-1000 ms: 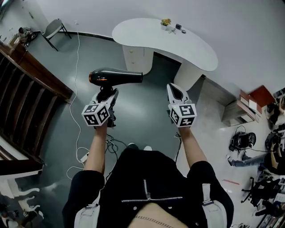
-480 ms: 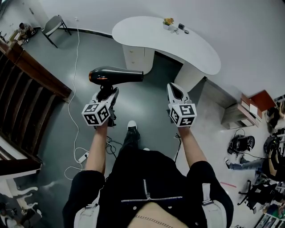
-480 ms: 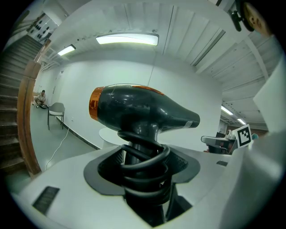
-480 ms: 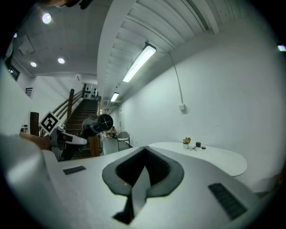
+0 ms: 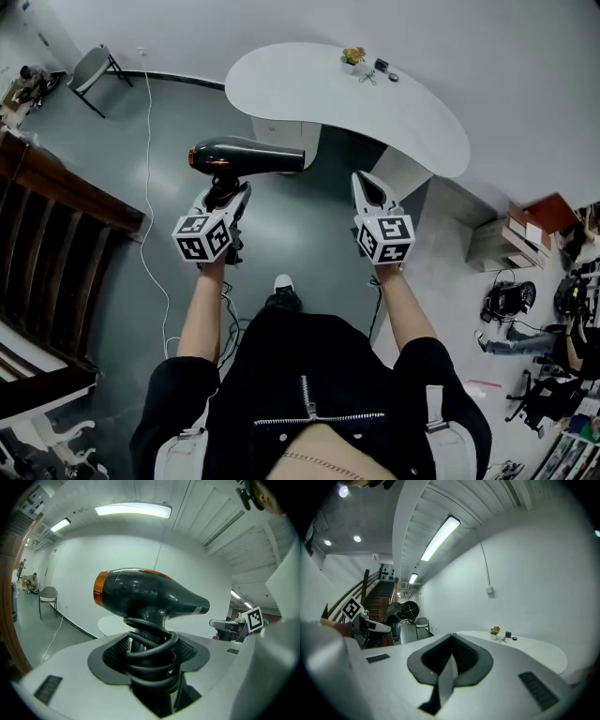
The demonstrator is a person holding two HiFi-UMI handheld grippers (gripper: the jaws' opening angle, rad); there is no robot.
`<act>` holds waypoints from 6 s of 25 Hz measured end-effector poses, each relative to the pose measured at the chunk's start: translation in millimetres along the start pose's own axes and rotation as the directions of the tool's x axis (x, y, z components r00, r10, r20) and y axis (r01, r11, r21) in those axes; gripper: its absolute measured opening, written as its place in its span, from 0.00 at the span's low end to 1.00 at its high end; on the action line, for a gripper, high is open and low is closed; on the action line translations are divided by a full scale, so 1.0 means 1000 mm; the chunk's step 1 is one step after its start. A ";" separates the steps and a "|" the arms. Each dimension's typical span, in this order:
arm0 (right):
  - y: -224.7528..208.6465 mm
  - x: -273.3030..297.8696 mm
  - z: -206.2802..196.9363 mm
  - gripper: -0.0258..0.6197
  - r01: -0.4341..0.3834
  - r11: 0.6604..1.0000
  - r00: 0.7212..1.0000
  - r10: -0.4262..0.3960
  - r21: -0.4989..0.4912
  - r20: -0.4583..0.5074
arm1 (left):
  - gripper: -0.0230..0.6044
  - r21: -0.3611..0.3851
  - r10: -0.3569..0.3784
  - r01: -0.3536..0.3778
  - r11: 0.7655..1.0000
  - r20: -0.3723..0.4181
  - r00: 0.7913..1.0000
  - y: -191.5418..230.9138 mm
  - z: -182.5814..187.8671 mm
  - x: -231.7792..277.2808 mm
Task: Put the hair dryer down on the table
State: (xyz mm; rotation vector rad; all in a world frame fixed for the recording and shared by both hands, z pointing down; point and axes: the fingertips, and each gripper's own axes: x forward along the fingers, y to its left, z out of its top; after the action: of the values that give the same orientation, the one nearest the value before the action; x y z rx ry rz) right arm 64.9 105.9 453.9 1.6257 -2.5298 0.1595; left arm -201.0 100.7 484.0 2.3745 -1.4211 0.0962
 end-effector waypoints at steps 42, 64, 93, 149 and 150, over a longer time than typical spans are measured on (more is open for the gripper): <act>-0.210 0.367 0.059 0.04 -0.099 0.995 0.995 0.099 0.015 -0.008 | 0.48 -0.063 0.079 -0.080 0.995 -0.029 0.996 0.133 0.117 0.357; -0.274 0.470 0.077 0.03 -0.071 0.996 0.997 0.072 0.052 -0.020 | 0.48 -0.041 0.040 -0.044 0.998 -0.072 0.997 0.165 0.160 0.475; -0.314 0.462 -0.003 0.03 0.103 0.986 0.975 -0.074 0.131 -0.208 | 0.48 0.032 -0.012 0.026 0.999 -0.394 0.919 0.209 0.042 0.590; -0.296 0.462 0.005 0.04 0.042 0.990 0.984 -0.018 0.134 -0.178 | 0.07 0.055 0.004 0.017 0.998 -0.363 0.932 0.193 0.051 0.577; -0.293 0.464 0.010 0.04 0.028 0.991 0.986 -0.006 0.129 -0.168 | 0.07 0.075 0.005 0.022 0.997 -0.342 0.940 0.188 0.060 0.572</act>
State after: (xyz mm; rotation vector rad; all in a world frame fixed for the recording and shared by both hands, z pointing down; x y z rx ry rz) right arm 140.8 -432.7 526.8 1.6042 -2.4235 0.4497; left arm -91.4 -478.7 620.0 2.2822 -1.2584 0.5450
